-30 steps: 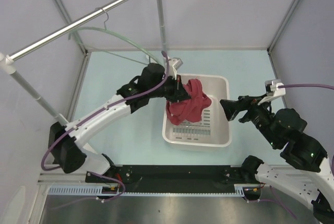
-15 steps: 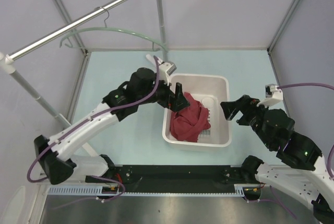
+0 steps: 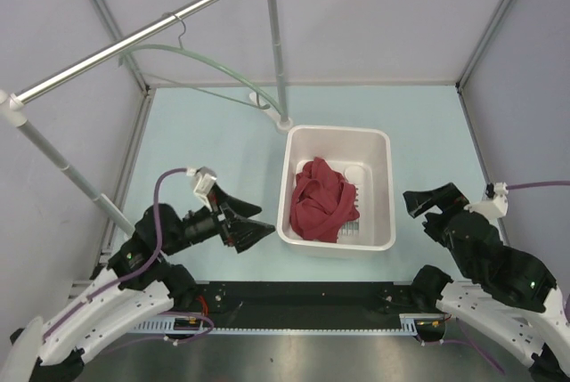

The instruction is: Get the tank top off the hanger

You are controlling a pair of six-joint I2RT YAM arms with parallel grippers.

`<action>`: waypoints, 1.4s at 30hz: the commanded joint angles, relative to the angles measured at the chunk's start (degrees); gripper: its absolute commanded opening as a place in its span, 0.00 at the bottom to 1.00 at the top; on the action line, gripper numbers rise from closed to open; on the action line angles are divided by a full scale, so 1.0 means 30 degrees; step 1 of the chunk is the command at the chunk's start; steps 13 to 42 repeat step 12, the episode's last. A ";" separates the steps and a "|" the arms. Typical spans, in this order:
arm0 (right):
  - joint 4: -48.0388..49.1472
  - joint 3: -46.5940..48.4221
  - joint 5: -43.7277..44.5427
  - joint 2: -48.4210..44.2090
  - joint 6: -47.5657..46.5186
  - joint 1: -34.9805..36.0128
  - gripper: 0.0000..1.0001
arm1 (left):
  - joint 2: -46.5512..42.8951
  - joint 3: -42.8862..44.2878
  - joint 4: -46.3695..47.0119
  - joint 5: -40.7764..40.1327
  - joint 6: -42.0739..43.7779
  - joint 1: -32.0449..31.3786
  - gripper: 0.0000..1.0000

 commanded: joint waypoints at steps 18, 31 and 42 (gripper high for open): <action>0.0470 -0.6472 0.1537 -0.3804 0.4541 0.0024 1.00 | -1.0077 -0.7779 0.0906 -0.6714 -0.5707 -0.0058 0.99; 0.0470 -0.6472 0.1537 -0.3804 0.4541 0.0024 1.00 | -1.0077 -0.7779 0.0906 -0.6714 -0.5707 -0.0058 0.99; 0.0470 -0.6472 0.1537 -0.3804 0.4541 0.0024 1.00 | -1.0077 -0.7779 0.0906 -0.6714 -0.5707 -0.0058 0.99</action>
